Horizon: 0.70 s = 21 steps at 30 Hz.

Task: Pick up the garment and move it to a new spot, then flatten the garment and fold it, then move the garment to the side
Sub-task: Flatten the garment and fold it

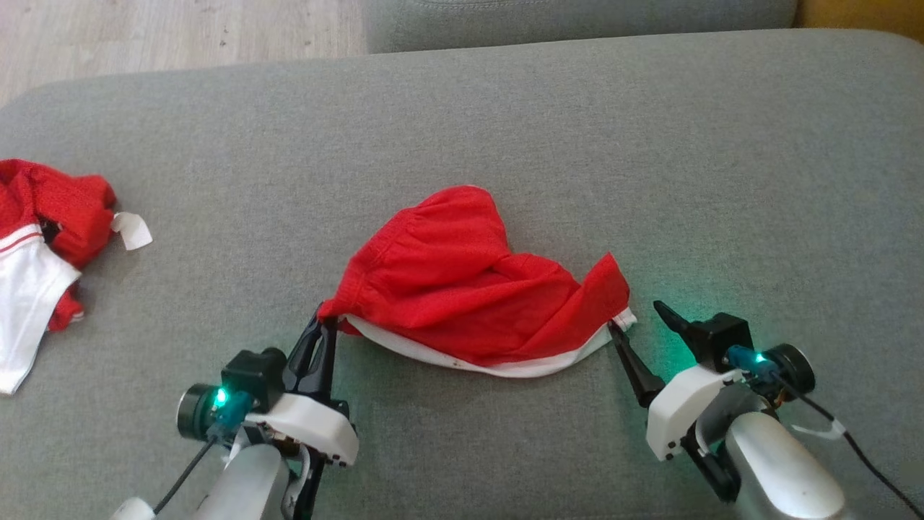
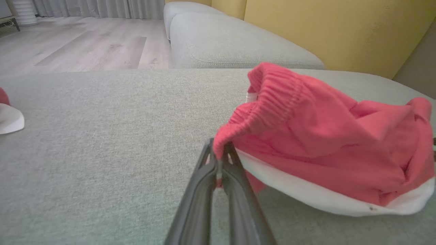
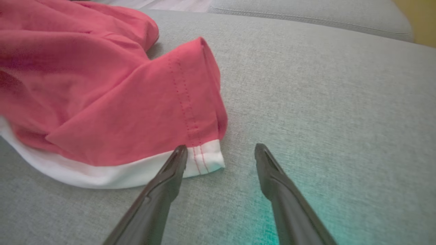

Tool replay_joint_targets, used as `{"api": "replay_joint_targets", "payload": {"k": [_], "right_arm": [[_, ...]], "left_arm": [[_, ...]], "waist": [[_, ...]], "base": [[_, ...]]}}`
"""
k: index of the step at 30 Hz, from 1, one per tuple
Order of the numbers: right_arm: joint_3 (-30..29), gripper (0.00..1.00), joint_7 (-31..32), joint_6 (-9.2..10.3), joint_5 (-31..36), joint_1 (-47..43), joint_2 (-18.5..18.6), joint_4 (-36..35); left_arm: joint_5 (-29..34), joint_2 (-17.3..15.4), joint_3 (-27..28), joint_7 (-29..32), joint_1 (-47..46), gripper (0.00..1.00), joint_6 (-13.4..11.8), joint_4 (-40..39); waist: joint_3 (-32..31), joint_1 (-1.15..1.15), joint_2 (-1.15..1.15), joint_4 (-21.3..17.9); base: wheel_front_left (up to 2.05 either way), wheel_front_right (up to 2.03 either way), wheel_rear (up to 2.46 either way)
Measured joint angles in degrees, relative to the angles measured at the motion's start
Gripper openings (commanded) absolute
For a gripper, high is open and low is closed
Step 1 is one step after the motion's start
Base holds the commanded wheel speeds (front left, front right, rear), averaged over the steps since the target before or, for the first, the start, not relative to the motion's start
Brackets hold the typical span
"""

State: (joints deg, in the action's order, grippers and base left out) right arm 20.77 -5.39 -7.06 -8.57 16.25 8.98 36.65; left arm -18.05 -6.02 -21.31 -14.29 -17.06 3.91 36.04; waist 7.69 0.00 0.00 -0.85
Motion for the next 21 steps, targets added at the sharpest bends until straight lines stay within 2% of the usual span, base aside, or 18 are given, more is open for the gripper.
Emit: {"api": "replay_joint_targets", "payload": {"k": [7,8,10,11,19,21], "right_arm": [[6.23,1.0,-0.65,0.0,-2.63,3.33,2.1,3.01],[7.59,0.92,-0.65,0.0,-2.93,3.78,2.22,3.44],[9.45,0.56,-0.65,0.0,-3.89,4.59,2.35,4.37],[10.26,0.45,-0.65,0.0,-4.58,4.91,2.42,4.86],[12.91,0.22,-0.67,0.0,-8.56,5.71,2.46,6.68],[13.13,0.02,-0.88,0.0,-8.86,5.71,2.44,6.87]], "left_arm": [[0.58,0.64,1.27,0.0,0.65,0.0,0.22,-1.07],[0.87,0.74,1.37,0.0,0.65,0.0,0.26,-1.12],[1.01,0.91,1.57,0.0,0.66,0.0,0.73,-1.15],[1.05,0.96,1.7,0.0,0.67,0.0,0.74,-1.15],[1.55,1.23,2.97,0.0,0.95,0.0,1.22,-1.13],[1.57,1.29,3.18,0.0,0.99,0.0,1.23,-1.13]], "waist": [[0.33,0.0,0.0,0.15],[0.38,0.0,0.0,0.23],[0.46,0.0,0.0,0.41],[0.46,0.0,0.0,0.51],[0.22,0.0,0.0,0.41],[-0.02,0.0,0.0,0.22]], "base": [[0.0,0.0,0.0],[0.0,0.0,0.0],[0.0,0.0,0.0],[0.0,0.0,0.0],[0.0,0.0,0.0],[0.0,0.0,0.0]]}}
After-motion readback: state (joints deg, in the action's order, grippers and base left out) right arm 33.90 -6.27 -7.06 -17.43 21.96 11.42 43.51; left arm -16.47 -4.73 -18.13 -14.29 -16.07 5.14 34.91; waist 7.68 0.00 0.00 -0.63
